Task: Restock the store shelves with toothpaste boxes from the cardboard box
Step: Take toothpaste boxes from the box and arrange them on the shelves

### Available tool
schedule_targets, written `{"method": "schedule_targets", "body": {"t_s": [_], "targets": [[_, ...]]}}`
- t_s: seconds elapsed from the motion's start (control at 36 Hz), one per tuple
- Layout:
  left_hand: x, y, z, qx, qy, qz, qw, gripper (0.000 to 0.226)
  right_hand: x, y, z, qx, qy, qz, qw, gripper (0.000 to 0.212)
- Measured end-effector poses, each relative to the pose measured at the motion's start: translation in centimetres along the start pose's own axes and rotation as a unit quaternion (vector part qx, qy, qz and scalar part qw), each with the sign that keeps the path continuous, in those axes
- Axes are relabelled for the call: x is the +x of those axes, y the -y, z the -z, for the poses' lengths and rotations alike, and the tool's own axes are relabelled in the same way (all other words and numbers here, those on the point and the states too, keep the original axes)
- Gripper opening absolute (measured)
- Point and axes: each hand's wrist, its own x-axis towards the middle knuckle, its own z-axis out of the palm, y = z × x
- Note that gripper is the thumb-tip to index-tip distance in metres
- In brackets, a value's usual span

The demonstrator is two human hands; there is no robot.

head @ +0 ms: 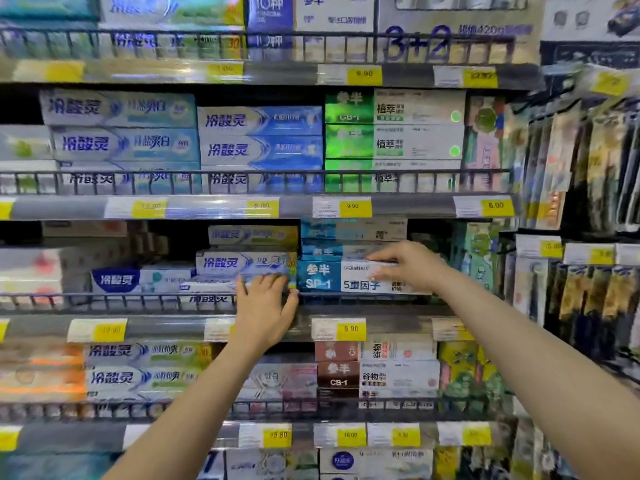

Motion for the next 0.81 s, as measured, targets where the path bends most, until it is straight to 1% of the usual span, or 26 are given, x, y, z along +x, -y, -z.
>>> {"method": "schedule_targets", "body": {"t_s": [0.06,0.11,0.17,0.22,0.28,0.36,0.44,0.56,0.67,0.81], "targets": [[0.0,0.0,-0.1,-0.002,-0.005,0.004,1.0,0.079,0.4,-0.2,0.2,-0.008,0.007,0.016,1.0,0.044],[0.0,0.0,-0.1,-0.004,-0.001,0.01,1.0,0.069,0.6,0.1,0.4,-0.057,0.014,0.041,0.997,0.044],[0.0,-0.1,-0.3,-0.005,-0.007,0.008,1.0,0.066,0.8,0.2,0.2,-0.094,0.015,0.055,0.994,0.042],[-0.1,-0.1,-0.3,-0.001,-0.015,0.003,1.0,0.068,0.7,0.0,-0.3,-0.075,0.02,0.051,0.996,0.043],[-0.1,-0.2,-0.4,-0.004,-0.025,-0.004,1.0,0.074,0.5,-0.6,-1.0,-0.026,0.038,0.034,0.998,0.043],[-0.2,-0.4,-0.5,-0.016,-0.035,-0.007,0.999,0.071,0.2,-1.3,-1.9,0.003,0.049,0.037,0.998,0.039],[-0.2,-0.5,-0.6,-0.021,-0.045,-0.008,0.999,0.068,0.1,-1.5,-2.7,-0.035,0.022,0.065,0.997,0.034],[-0.1,-0.6,-0.7,-0.014,-0.048,-0.011,0.999,0.066,-0.7,-1.6,-3.5,-0.069,-0.013,0.056,0.996,0.035],[-0.2,-0.7,-0.9,-0.008,-0.051,-0.016,0.999,0.065,-1.5,-1.7,-4.1,-0.066,-0.028,0.053,0.996,0.038],[-0.5,-0.8,-0.7,-0.009,-0.034,-0.024,0.999,0.07,-2.4,-0.2,-4.7,-0.067,-0.101,0.093,0.988,0.042]]}}
